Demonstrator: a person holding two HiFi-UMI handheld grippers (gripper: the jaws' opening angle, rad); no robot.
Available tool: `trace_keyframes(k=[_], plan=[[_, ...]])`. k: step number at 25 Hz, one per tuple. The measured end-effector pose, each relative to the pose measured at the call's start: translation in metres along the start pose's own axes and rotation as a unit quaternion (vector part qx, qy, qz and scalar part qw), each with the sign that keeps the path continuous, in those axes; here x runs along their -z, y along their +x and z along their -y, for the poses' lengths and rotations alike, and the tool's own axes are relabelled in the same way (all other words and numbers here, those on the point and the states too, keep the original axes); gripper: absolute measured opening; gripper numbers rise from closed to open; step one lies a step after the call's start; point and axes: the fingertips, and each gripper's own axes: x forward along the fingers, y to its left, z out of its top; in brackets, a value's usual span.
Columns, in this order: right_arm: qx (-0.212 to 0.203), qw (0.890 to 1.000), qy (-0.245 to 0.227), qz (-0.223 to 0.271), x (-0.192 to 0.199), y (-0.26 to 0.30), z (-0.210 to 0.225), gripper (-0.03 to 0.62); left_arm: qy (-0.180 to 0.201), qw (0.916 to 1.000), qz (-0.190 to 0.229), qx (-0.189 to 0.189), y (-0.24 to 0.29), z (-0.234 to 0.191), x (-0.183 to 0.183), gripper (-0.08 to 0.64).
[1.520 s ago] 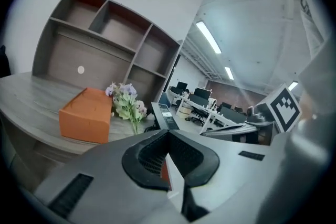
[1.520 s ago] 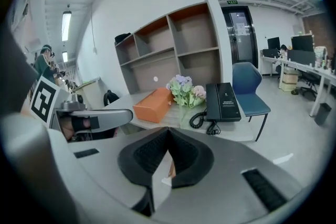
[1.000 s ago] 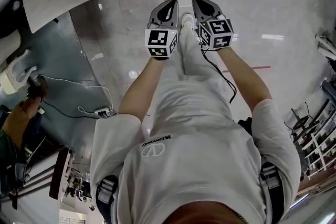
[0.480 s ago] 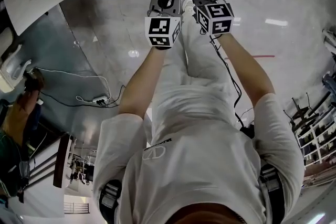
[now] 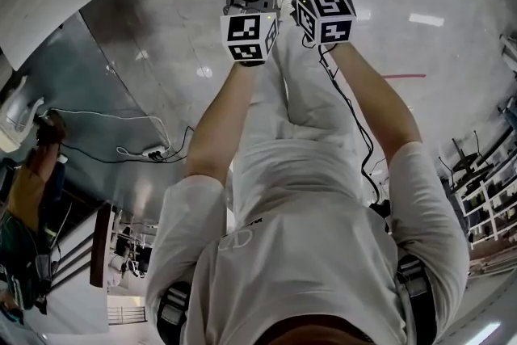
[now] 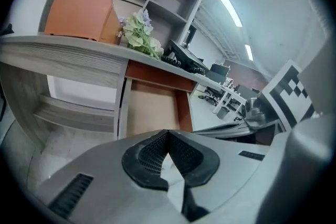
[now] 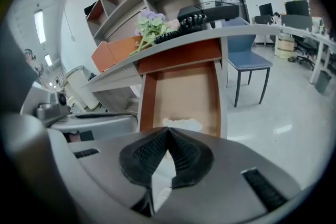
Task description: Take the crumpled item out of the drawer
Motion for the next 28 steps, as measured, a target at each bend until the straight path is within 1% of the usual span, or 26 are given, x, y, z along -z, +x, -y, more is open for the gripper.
trace_keyframes(k=[8,14,19,23,24,28], plan=[[0.000,1.000,-0.009,0.000,0.013,0.014,0.010,0.003,-0.008,0.9999,0.005,0.004,0.015,0.000,0.015,0.002],[-0.002,1.000,-0.011,-0.011,0.019,0.021,0.014,0.002,-0.007,0.9999,0.009,0.005,0.021,0.003,0.017,0.002],[0.003,1.000,0.000,-0.016,0.025,0.028,0.017,0.003,-0.010,0.9998,0.015,0.004,0.023,0.001,0.020,0.002],[0.002,1.000,-0.008,-0.023,0.026,0.032,0.018,0.004,-0.012,0.9998,0.017,0.005,0.025,0.000,0.019,0.002],[-0.002,1.000,-0.008,-0.026,0.027,0.033,0.017,0.058,-0.012,0.9998,0.018,0.005,0.025,0.000,0.018,0.002],[-0.005,0.999,-0.008,-0.033,0.029,0.035,0.016,0.066,-0.014,0.9997,0.020,0.006,0.025,0.000,0.018,0.002]])
